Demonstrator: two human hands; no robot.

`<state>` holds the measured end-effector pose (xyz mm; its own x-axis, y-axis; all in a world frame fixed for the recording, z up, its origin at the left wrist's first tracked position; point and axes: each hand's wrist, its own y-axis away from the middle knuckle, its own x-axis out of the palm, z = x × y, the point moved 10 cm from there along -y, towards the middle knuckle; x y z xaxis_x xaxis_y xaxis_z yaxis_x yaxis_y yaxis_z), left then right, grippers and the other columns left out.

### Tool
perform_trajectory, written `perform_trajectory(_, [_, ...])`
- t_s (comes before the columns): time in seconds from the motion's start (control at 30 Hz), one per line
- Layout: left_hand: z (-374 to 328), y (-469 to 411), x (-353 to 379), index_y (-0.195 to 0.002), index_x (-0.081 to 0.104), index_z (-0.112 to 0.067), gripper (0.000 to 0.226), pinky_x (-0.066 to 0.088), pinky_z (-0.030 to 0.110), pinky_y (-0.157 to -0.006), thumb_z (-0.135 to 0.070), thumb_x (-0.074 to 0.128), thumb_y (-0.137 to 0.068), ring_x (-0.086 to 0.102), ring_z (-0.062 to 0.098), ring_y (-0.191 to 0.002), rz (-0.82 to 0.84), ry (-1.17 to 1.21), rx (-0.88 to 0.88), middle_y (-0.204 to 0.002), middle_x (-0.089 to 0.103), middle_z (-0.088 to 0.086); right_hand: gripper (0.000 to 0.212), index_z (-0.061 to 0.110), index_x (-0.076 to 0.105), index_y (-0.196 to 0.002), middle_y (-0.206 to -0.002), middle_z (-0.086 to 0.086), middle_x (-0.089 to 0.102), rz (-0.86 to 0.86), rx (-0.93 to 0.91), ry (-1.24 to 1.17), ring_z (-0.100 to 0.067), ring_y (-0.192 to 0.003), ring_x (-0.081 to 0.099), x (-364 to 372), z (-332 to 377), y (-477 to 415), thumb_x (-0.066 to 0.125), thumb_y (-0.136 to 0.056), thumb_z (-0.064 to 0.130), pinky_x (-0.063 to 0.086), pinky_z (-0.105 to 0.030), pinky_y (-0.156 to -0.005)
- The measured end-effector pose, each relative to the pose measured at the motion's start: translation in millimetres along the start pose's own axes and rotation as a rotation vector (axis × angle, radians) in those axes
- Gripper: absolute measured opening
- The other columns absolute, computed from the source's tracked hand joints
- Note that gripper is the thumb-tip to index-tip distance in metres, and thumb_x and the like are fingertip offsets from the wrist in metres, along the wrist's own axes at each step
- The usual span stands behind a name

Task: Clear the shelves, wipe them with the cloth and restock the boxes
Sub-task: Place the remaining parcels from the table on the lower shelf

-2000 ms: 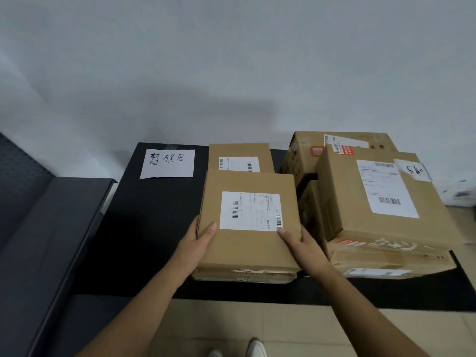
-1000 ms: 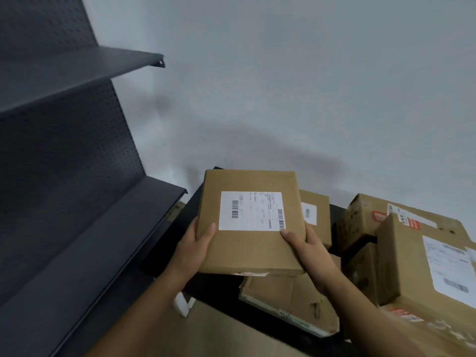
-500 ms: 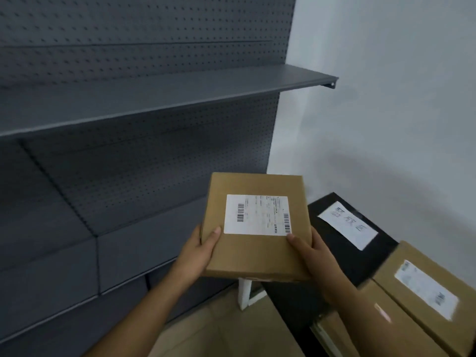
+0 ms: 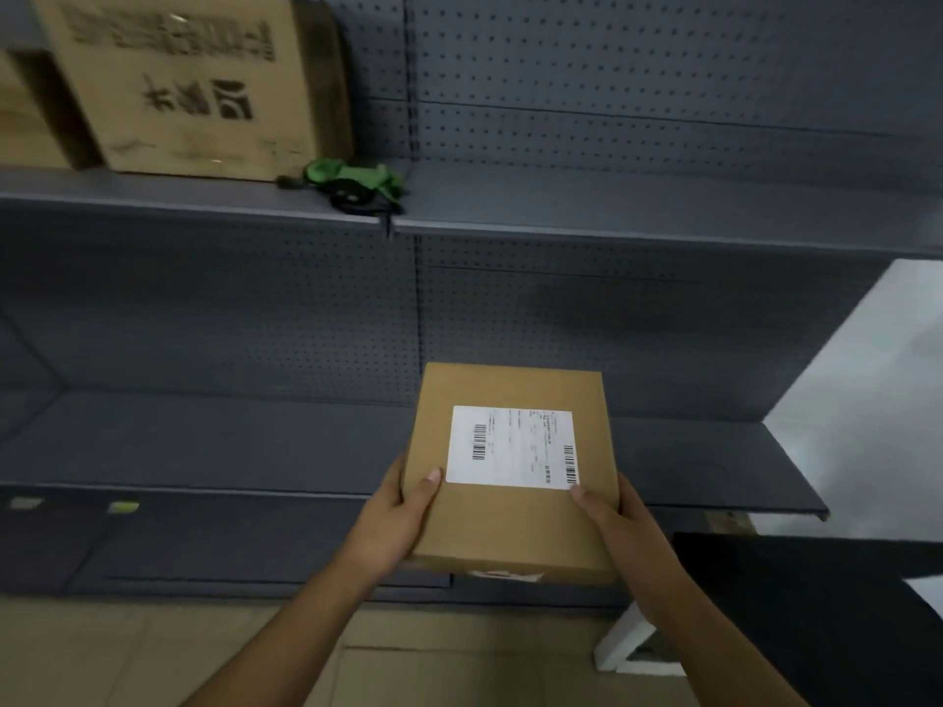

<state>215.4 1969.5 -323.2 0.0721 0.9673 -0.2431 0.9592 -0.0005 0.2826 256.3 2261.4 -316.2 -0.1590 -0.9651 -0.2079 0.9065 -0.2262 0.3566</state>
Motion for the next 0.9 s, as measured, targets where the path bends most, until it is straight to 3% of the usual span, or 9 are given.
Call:
perform_trajectory(0.13, [30, 13, -73, -0.141, 0.048, -0.043, 0.045, 0.044, 0.027, -0.089, -0.055, 0.054, -0.098, 0.06, 0.001, -0.105, -0.074, 0.047, -0.054, -0.116, 0.063, -0.023, 0.055, 0.041, 0.049, -0.143, -0.126, 0.016, 0.065, 0.051, 0.002, 0.036, -0.013, -0.111, 0.064, 76, 5, 6, 0.068, -0.092, 0.045, 0.05, -0.045, -0.102])
perform_trajectory(0.3, [61, 24, -144, -0.14, 0.047, -0.045, 0.045, 0.046, 0.025, -0.085, -0.058, 0.052, -0.097, 0.06, -0.002, -0.104, -0.093, 0.066, -0.084, -0.116, 0.063, -0.024, 0.057, 0.041, 0.047, -0.144, -0.131, 0.011, 0.063, 0.062, 0.032, 0.071, -0.016, -0.113, 0.062, 148, 6, 19, 0.069, -0.091, 0.046, 0.049, -0.045, -0.104])
perform_trajectory(0.43, [86, 30, -198, -0.145, 0.045, -0.045, 0.053, 0.047, 0.035, -0.101, -0.063, 0.052, -0.095, 0.062, 0.008, -0.113, -0.112, 0.047, -0.108, -0.125, 0.064, -0.018, 0.061, 0.039, 0.046, -0.146, -0.134, 0.009, 0.061, 0.084, 0.042, 0.107, -0.018, -0.116, 0.061, 204, 8, 30, 0.069, -0.09, 0.047, 0.047, -0.047, -0.107])
perform_trajectory(0.53, [101, 27, -232, -0.147, 0.044, -0.045, 0.055, 0.047, 0.037, -0.104, -0.062, 0.053, -0.095, 0.061, 0.011, -0.115, -0.135, 0.038, -0.124, -0.127, 0.064, -0.015, 0.062, 0.04, 0.048, -0.145, -0.131, 0.012, 0.063, 0.099, 0.039, 0.116, -0.016, -0.116, 0.062, 238, 11, 32, 0.071, -0.089, 0.048, 0.047, -0.048, -0.108])
perform_trajectory(0.77, [129, 1, -265, -0.142, 0.047, -0.048, 0.051, 0.05, 0.037, -0.099, -0.065, 0.051, -0.094, 0.063, 0.009, -0.111, -0.132, 0.015, -0.162, -0.124, 0.066, -0.016, 0.054, 0.041, 0.049, -0.141, -0.121, 0.02, 0.063, 0.124, 0.06, 0.11, -0.009, -0.109, 0.062, 287, 7, 11, 0.07, -0.091, 0.045, 0.049, -0.038, -0.097])
perform_trajectory(0.9, [145, -34, -273, -0.143, 0.048, -0.044, 0.052, 0.049, 0.036, -0.1, -0.064, 0.05, -0.095, 0.063, 0.013, -0.113, -0.13, -0.039, -0.208, -0.125, 0.066, -0.013, 0.05, 0.036, 0.05, -0.138, -0.116, 0.023, 0.062, 0.132, 0.087, 0.131, -0.009, -0.108, 0.062, 310, -6, -20, 0.069, -0.092, 0.043, 0.048, -0.039, -0.099])
